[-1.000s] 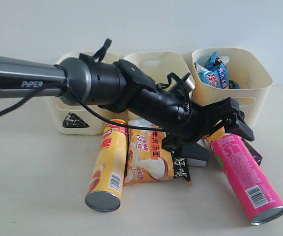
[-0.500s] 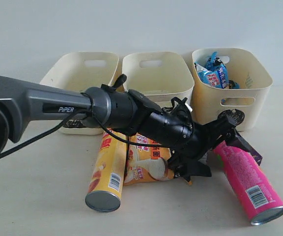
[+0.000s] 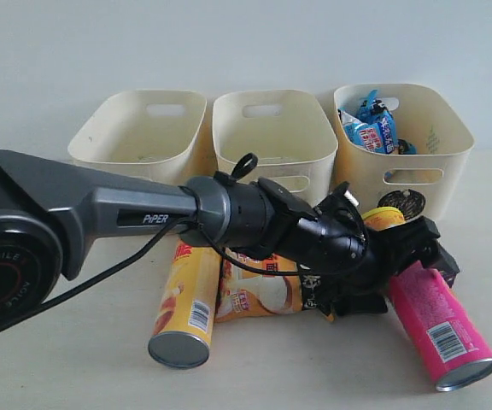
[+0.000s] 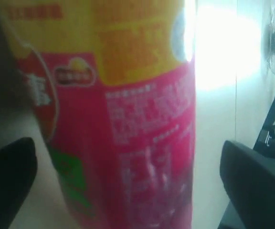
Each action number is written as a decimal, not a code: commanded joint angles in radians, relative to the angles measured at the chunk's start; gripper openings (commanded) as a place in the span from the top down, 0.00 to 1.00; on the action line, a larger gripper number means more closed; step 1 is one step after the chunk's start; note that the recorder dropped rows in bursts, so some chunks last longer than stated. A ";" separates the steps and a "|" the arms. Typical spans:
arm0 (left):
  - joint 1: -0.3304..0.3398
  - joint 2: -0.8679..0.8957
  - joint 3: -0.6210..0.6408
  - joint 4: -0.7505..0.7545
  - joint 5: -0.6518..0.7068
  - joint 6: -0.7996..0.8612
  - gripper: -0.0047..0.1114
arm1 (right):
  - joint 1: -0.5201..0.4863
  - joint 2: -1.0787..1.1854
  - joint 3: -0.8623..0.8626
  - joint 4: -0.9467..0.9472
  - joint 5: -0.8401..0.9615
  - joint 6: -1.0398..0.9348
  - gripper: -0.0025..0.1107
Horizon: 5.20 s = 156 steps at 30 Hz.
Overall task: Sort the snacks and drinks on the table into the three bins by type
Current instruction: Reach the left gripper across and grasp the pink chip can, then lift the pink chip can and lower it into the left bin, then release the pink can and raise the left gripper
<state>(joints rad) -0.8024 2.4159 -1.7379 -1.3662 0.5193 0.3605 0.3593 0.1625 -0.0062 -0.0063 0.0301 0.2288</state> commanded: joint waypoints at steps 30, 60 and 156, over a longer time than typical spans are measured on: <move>0.026 -0.084 -0.008 0.059 0.012 0.008 0.92 | 0.000 -0.007 0.006 -0.001 0.001 -0.001 0.98; 0.642 -0.800 0.125 0.579 -0.031 0.057 0.92 | 0.000 -0.007 0.006 -0.001 0.023 -0.001 0.98; 0.642 -1.312 0.668 0.497 0.180 -0.084 0.92 | 0.000 -0.011 0.006 -0.001 -0.011 0.006 0.98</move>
<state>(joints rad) -0.1604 1.0871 -1.0868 -0.8275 0.6946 0.2816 0.3593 0.1598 -0.0039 -0.0063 0.0334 0.2352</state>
